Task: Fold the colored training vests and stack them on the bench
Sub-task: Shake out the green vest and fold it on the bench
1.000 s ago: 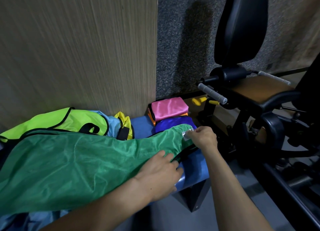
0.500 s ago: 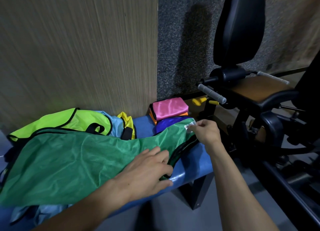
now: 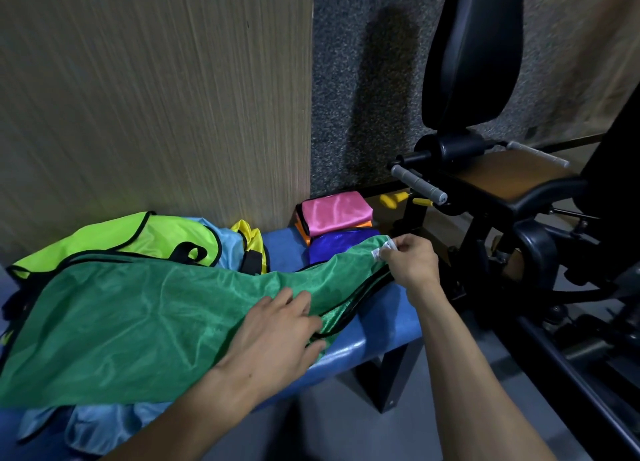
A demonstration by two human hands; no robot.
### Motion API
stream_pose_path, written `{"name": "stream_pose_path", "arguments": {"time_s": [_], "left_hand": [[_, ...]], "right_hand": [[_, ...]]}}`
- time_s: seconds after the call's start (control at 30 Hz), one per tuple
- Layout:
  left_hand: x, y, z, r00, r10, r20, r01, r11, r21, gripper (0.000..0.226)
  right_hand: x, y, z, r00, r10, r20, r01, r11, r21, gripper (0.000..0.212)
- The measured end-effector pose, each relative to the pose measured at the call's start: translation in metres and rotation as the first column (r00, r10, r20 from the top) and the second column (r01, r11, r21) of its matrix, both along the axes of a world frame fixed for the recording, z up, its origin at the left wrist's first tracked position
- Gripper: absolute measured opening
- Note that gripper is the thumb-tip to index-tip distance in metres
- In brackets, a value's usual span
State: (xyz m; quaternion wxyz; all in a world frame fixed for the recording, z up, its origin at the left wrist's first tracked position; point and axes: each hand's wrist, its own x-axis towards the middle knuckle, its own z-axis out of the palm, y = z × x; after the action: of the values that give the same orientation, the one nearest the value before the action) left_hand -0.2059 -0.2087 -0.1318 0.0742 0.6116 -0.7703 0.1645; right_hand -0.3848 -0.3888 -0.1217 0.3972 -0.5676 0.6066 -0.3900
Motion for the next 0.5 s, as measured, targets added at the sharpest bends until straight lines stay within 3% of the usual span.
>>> {"name": "stream_pose_path", "arguments": {"time_s": [0.2,0.3,0.4,0.5], "left_hand": [[0.002,0.000,-0.004,0.998,0.008,-0.066,-0.003,0.997,0.078,0.038],[-0.004,0.000,0.000,0.990,-0.039,-0.137,0.071,0.969,0.236,0.042],[-0.010,-0.004,-0.002,0.994,-0.108,0.000,0.105,0.968,0.229,0.039],[-0.012,-0.009,-0.006,0.994,-0.025,0.104,0.011,0.991,0.131,0.044]], "right_hand": [[0.002,0.000,0.000,1.000,0.013,0.010,-0.012,1.000,-0.018,0.008],[0.005,0.001,0.000,1.000,0.022,0.005,-0.022,0.999,-0.033,0.007],[0.009,0.002,0.002,0.999,0.041,0.000,-0.041,0.998,-0.055,0.008],[0.009,0.002,0.004,0.999,0.041,-0.007,-0.041,0.996,-0.081,0.009]]}}
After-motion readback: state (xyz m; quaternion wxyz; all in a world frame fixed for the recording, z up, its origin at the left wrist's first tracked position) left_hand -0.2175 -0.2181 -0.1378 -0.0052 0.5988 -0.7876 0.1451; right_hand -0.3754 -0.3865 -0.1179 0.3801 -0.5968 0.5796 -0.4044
